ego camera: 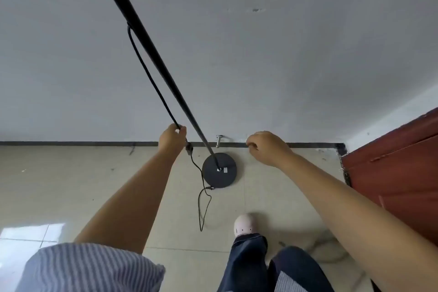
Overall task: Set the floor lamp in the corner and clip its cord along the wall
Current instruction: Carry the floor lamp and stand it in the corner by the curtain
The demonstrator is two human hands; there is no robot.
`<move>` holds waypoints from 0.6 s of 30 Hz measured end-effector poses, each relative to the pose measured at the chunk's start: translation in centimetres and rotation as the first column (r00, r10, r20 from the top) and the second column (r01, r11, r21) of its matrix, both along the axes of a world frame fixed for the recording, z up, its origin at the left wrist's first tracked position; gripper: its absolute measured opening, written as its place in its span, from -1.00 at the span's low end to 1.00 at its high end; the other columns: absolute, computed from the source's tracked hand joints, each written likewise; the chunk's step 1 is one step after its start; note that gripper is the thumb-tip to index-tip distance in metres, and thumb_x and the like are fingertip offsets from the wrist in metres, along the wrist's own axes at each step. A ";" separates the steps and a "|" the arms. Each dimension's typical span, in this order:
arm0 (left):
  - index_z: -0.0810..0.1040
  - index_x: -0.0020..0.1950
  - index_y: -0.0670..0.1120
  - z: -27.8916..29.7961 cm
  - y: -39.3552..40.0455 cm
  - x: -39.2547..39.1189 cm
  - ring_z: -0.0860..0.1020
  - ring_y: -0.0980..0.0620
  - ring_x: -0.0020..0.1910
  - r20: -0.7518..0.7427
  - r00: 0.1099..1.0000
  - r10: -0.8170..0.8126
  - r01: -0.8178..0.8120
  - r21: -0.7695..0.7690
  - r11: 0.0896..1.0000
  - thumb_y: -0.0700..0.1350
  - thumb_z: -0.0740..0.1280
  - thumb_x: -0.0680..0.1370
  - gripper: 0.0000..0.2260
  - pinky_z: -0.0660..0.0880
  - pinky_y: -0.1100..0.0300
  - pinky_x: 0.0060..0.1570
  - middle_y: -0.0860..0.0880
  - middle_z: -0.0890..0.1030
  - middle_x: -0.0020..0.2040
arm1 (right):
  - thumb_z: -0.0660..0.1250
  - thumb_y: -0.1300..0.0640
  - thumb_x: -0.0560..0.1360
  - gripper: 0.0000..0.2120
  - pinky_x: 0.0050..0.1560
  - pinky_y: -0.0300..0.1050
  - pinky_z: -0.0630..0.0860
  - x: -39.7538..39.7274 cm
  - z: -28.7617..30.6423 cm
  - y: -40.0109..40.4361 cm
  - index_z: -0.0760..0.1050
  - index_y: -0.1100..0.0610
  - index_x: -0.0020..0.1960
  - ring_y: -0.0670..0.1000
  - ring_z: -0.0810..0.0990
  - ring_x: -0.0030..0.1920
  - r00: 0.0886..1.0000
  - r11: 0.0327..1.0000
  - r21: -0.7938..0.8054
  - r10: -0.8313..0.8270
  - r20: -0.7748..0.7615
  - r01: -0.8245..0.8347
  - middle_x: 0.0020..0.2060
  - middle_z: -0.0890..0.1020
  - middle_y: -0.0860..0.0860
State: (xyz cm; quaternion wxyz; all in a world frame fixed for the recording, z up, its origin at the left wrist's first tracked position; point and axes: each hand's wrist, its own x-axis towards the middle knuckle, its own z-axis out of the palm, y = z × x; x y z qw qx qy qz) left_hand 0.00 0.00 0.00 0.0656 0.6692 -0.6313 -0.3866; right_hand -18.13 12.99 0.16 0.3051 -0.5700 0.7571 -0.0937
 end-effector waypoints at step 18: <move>0.45 -0.30 -0.11 -0.2 1.0 0.3 0.66 0.10 -0.43 -0.471 0.699 0.538 -0.378 0.397 0.837 -0.25 0.12 0.60 -0.71 0.60 0.31 -0.41 -0.06 0.64 -0.36 | 0.20 0.15 0.49 -0.75 -0.27 -0.18 0.40 -1.1 -11.3 -4.3 0.43 0.17 -0.35 -0.07 0.42 -0.41 0.835 0.922 0.383 -0.175 0.522 -0.047 -0.41 0.49 0.05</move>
